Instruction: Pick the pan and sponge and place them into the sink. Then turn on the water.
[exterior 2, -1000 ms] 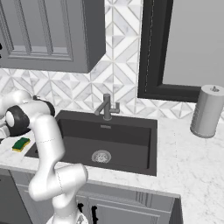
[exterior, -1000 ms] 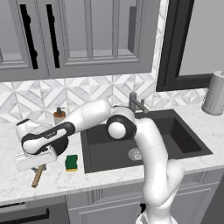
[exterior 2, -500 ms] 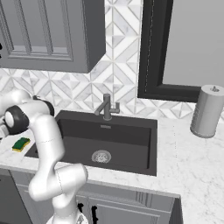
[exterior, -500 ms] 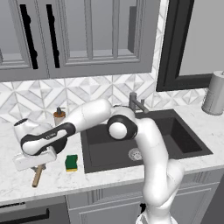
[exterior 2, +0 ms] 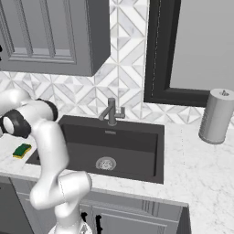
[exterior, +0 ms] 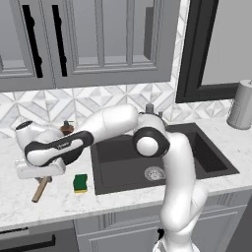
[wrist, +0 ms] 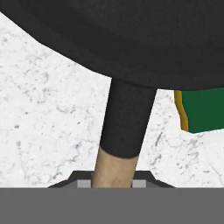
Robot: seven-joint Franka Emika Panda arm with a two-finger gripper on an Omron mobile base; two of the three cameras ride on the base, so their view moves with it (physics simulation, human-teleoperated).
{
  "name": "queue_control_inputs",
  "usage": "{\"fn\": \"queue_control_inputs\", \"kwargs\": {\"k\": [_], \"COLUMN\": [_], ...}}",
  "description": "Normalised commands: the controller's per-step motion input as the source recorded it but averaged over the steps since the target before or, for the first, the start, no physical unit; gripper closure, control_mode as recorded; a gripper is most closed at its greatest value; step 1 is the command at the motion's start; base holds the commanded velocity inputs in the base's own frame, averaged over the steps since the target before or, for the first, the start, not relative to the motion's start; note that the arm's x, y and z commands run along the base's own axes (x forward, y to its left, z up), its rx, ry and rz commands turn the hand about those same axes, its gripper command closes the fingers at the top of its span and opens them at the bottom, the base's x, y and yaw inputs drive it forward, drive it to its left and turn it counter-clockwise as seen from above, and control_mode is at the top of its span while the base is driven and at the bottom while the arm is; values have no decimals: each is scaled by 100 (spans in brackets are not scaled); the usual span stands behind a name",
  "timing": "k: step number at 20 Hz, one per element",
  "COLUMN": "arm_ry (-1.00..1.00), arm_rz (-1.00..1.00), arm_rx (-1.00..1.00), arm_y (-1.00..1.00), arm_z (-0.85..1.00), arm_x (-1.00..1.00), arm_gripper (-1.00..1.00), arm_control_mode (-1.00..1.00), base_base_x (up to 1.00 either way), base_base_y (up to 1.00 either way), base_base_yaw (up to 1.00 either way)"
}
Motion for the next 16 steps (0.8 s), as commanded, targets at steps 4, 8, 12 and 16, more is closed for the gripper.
{"fn": "queue_control_inputs", "kwargs": {"k": [4,8,12,16], "arm_ry": [3,1,0,0], "arm_rz": [-30,-36,-37,-37], "arm_rx": [0,0,1,0], "arm_y": [-94,-100,-100,-95], "arm_z": [7,0,0,-4], "arm_x": [3,7,3,21], "arm_gripper": [100,100,100,100], "arm_control_mode": [-100,-100,-100,-100], "base_base_x": [0,0,0,0], "base_base_y": [0,0,0,0], "base_base_yaw": [0,0,0,0]}}
